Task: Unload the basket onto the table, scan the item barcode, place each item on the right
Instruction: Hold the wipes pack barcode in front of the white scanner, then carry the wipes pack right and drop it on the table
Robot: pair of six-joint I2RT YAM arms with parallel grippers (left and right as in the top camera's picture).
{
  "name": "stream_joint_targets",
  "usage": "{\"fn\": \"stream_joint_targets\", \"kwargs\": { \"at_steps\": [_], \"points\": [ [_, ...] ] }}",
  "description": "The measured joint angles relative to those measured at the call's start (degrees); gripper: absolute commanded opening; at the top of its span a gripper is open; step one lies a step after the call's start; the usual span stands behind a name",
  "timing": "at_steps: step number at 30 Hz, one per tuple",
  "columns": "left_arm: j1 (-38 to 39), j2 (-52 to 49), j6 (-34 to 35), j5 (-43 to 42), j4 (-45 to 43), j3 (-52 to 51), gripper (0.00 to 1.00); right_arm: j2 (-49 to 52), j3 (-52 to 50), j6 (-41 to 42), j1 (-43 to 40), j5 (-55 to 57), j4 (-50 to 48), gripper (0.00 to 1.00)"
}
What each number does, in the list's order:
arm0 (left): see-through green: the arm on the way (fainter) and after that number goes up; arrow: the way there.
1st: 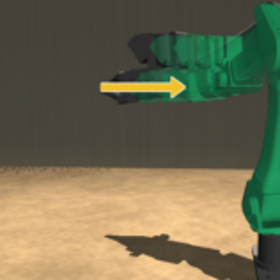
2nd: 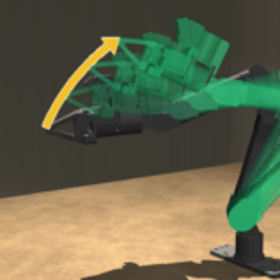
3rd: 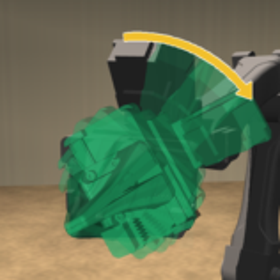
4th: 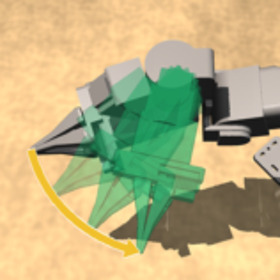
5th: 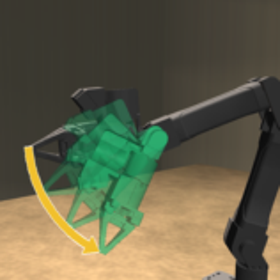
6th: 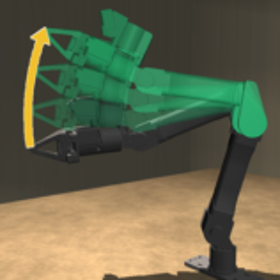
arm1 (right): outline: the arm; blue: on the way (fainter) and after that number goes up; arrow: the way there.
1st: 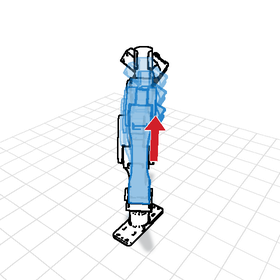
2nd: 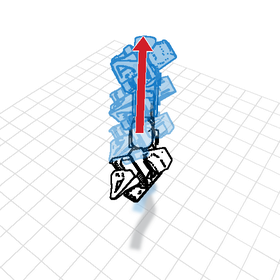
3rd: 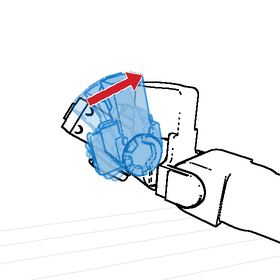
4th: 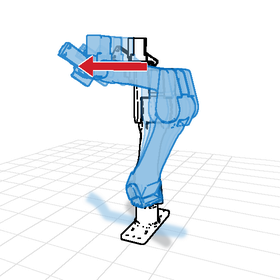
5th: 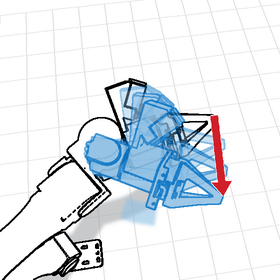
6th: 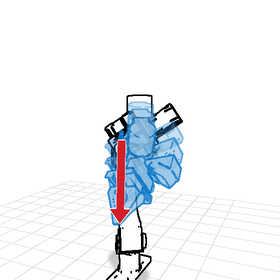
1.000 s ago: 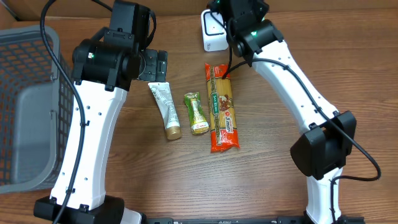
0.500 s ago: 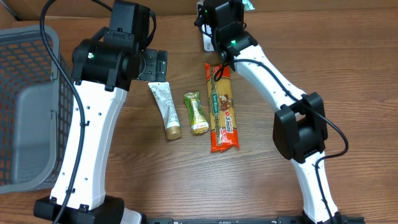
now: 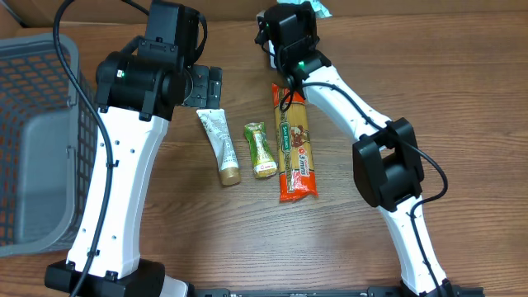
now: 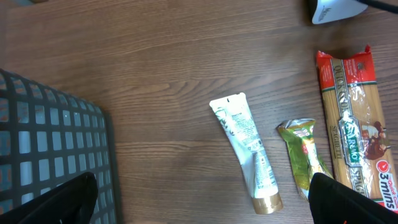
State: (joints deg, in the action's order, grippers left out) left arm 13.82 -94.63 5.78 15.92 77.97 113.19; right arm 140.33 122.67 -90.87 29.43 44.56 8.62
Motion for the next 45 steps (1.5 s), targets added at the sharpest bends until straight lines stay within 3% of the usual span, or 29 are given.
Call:
{"fn": "stream_joint_targets", "kwargs": {
  "at_steps": [11, 16, 22, 27, 31, 36, 41, 45],
  "points": [
    [0.0, 0.0, 0.0, 0.0, 0.02, 0.0, 1.0, 0.11, 0.0, -4.92, 3.58, 0.9, 8.9, 0.04],
    [0.0, 0.0, 0.0, 0.0, 0.02, 0.0, 0.99, 0.17, 0.0, -5.07, 3.8, 0.17, 7.19, 0.04],
    [0.0, 0.0, -0.02, 0.0, 0.0, 0.0, 1.0, 0.42, 0.0, -4.72, 3.65, 2.75, -1.79, 0.04],
    [0.0, 0.0, -0.02, 0.02, 0.0, 0.0, 1.0, 0.42, 0.13, -2.43, 3.65, 5.99, 4.55, 0.04],
    [0.0, 0.0, 0.0, 0.02, 0.0, 0.0, 1.0, -1.31, -0.02, 6.19, 3.65, 5.55, 15.67, 0.04],
    [0.0, 0.0, -0.02, 0.0, -0.02, 0.0, 0.99, -11.41, -0.33, 21.51, 3.52, -2.75, 33.29, 0.04],
    [0.0, 0.0, -0.02, 0.04, 0.0, 0.0, 0.99, -31.19, 0.13, 44.22, -0.17, -27.82, 51.65, 0.04],
    [0.0, 0.0, 0.0, 0.15, 0.02, 0.0, 1.0, -40.35, 1.55, 60.3, -9.86, -47.69, 65.33, 0.04]
  ]
}}
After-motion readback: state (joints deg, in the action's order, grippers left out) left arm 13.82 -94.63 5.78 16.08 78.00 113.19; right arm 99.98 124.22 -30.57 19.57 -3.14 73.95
